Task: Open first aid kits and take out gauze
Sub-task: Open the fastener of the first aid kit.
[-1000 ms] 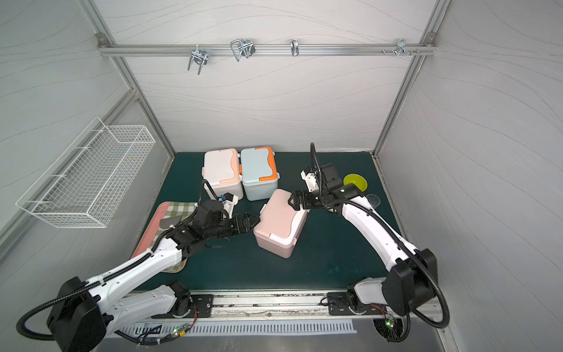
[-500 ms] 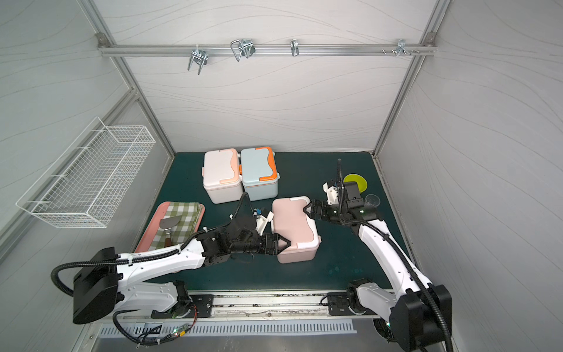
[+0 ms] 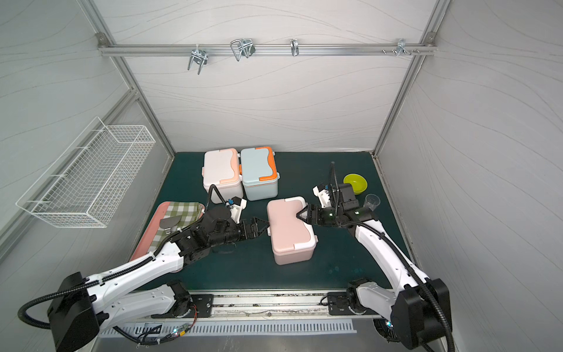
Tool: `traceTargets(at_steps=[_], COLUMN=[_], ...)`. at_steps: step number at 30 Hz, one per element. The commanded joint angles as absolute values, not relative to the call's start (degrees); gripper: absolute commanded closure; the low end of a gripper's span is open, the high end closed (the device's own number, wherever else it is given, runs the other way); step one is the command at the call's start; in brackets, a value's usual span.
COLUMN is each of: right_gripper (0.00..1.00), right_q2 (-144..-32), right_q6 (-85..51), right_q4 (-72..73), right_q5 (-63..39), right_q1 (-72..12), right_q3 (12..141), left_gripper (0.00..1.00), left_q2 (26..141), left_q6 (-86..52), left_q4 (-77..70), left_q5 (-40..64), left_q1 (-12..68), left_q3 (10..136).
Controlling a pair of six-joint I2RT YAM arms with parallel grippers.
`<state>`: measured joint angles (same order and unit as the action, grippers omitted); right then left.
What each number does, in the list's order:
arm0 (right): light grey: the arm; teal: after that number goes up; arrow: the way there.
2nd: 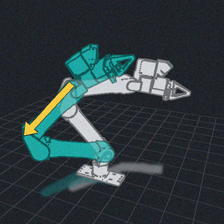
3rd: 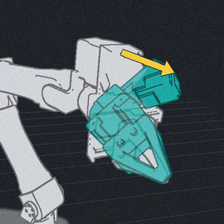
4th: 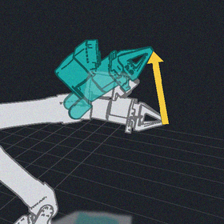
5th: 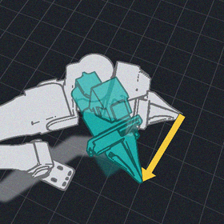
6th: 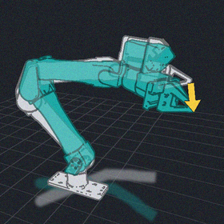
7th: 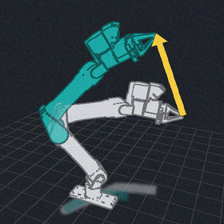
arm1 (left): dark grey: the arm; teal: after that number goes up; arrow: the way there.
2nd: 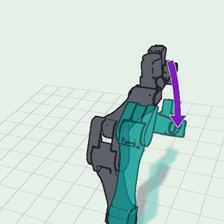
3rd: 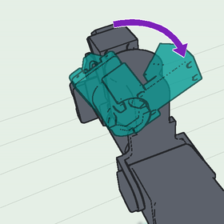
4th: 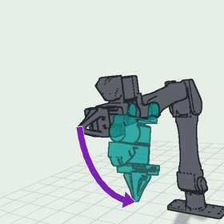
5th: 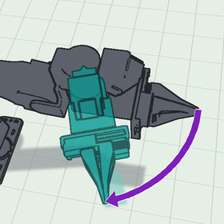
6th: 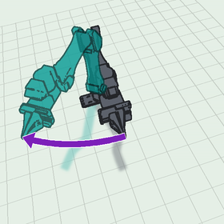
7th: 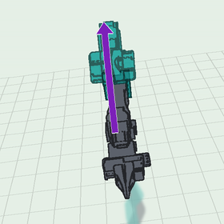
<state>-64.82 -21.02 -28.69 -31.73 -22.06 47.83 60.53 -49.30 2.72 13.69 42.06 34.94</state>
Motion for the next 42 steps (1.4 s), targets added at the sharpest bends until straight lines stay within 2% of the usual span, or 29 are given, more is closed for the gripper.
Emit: traceTargets(at_steps=[1, 5, 8, 12, 16, 19, 21, 26, 31, 35, 38, 40, 42], right_gripper=[0.22, 0.22, 0.22, 0.31, 0.34, 0.34, 0.32, 0.15, 0.12, 0.21, 0.31, 0.39, 0.42], right_q2=[-65.66, -64.48, -64.74, -66.13, -67.39, -67.68, -67.68, -64.49, -61.42, -61.23, -63.57, -65.45, -67.16], right_q6=[-20.33, -20.17, -19.35, -19.09, -19.11, -20.0, -20.73, -19.54, -18.15, -16.69, -16.72, -17.44, -17.92], right_q4=[-30.97, -32.39, -31.48, -30.5, -31.14, -31.63, -32.8, -39.53, -42.82, -40.39, -39.32, -39.07, -38.64], right_q5=[-26.88, -20.32, -23.45, -26.96, -25.56, -23.42, -20.15, -6.5, -0.72, -6.38, -10.86, -11.08, -10.75], right_q1=[-25.53, -25.66, -25.66, -26.59, -28.43, -29.08, -29.34, -32.09, -36.86, -42.28, -45.02, -46.41, -47.44], right_q3=[48.39, 48.34, 48.7, 49.09, 49.39, 49.0, 48.94, 52.35, 56.01, 57.08, 57.95, 58.18, 57.94], left_gripper=[0.01, 0.01, 0.03, 0.11, 0.16, 0.16, 0.14, 0.07, 0.03, 0.02, 0.02, 0.02, 0.02], left_q2=[61.32, 65.15, 69.11, 74.06, 74.64, 72.8, 71.58, 69.72, 69.98, 70.13, 69.58, 69.27, 69.17], left_q6=[-51.84, -56.04, -57.8, -61.37, -64.28, -65.87, -66.32, -65.62, -65.01, -66.54, -67.07, -67.54, -68.58], left_q4=[-2.76, -15.39, -21.89, -30.57, -36.01, -37.77, -37.26, -33.25, -32.43, -35.99, -36.6, -37.4, -38.96], left_q5=[21.32, 27.19, 30.59, 34.42, 35.07, 35.23, 35.17, 34.82, 34.7, 35.88, 36.0, 36.11, 36.34], left_q1=[38.03, 34.72, 34.36, 34.14, 34.14, 34.18, 34.12, 34.18, 34.1, 34.17, 34.16, 34.17, 34.28], left_q3=[33.49, 30.07, 30.14, 30.26, 28.52, 27.26, 26.91, 26.44, 25.29, 23.87, 22.95, 22.25, 21.28])
